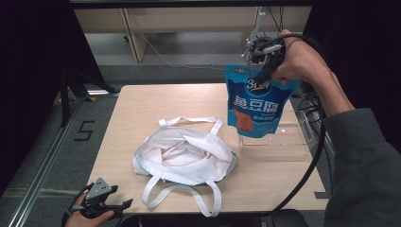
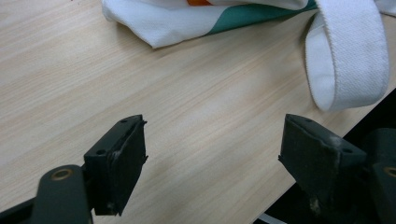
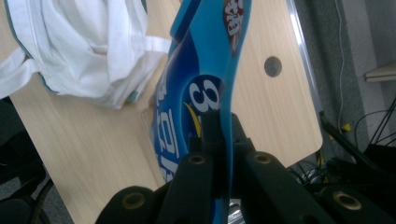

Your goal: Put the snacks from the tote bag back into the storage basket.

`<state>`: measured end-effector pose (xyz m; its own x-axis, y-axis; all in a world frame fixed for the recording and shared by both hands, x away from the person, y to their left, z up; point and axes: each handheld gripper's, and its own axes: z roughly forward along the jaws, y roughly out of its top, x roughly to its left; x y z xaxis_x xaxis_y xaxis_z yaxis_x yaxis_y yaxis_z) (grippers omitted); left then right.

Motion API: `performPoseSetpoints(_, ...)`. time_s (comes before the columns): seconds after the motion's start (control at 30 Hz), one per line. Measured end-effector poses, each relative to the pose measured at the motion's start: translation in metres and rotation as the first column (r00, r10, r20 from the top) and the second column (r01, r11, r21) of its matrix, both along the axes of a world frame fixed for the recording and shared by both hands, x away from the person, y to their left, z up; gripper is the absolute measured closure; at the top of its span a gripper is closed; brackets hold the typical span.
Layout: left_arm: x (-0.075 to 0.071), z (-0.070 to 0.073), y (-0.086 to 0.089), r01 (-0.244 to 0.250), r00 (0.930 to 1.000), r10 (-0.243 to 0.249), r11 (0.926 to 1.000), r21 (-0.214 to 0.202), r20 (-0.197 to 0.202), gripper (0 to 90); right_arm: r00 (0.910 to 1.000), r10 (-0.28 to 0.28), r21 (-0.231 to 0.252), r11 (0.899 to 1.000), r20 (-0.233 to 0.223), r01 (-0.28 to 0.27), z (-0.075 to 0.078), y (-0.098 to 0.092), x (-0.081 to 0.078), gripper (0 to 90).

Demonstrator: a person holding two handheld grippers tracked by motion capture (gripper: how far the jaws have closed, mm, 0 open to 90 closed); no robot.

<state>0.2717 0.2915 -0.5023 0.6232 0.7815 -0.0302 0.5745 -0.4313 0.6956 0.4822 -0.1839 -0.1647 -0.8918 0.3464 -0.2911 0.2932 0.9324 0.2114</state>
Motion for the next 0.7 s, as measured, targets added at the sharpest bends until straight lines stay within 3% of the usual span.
performPoseSetpoints(0.2,0.000,-0.003,-0.001,-0.017,0.9999,0.017,0.9997,-0.019,-0.001,21.7,0.9988,-0.048,0.005,0.999,-0.005,0.048,-0.010,-0.027,0.005,90.0)
performPoseSetpoints(0.23,0.000,-0.001,0.000,-0.015,0.9999,0.015,0.9999,0.000,-0.003,21.7,0.9986,-0.053,0.004,0.999,-0.002,0.053,-0.011,-0.031,0.006,90.0)
performPoseSetpoints(0.27,0.001,-0.003,-0.002,-0.034,0.9994,0.034,0.9990,-0.029,0.004,21.7,0.9985,-0.053,0.008,0.999,-0.009,0.053,-0.012,-0.035,0.007,90.0)
performPoseSetpoints(0.4,0.001,-0.003,0.001,-0.026,0.9997,0.026,0.9996,-0.009,0.002,21.7,0.9978,-0.064,0.012,0.998,-0.013,0.064,-0.021,-0.049,0.012,90.0)
performPoseSetpoints(0.47,0.001,-0.003,0.001,-0.026,0.9996,0.026,0.9996,-0.011,0.008,21.7,0.9981,-0.060,0.012,0.998,-0.013,0.060,-0.022,-0.052,0.013,90.0)
performPoseSetpoints(0.5,0.001,-0.002,0.002,-0.019,0.9998,0.019,0.9998,0.011,-0.008,21.7,0.9978,-0.065,0.018,0.998,-0.009,0.065,-0.024,-0.055,0.015,90.0)
performPoseSetpoints(0.57,0.001,-0.004,0.000,-0.043,0.9991,0.043,0.9987,-0.026,0.003,21.7,0.9976,-0.066,0.024,0.997,-0.021,0.067,-0.026,-0.058,0.015,90.0)
performPoseSetpoints(0.7,0.001,-0.002,0.001,-0.033,0.9994,0.033,0.9994,-0.010,-0.005,21.8,0.9977,-0.065,0.040,0.997,-0.016,0.066,-0.035,-0.065,0.016,90.0)
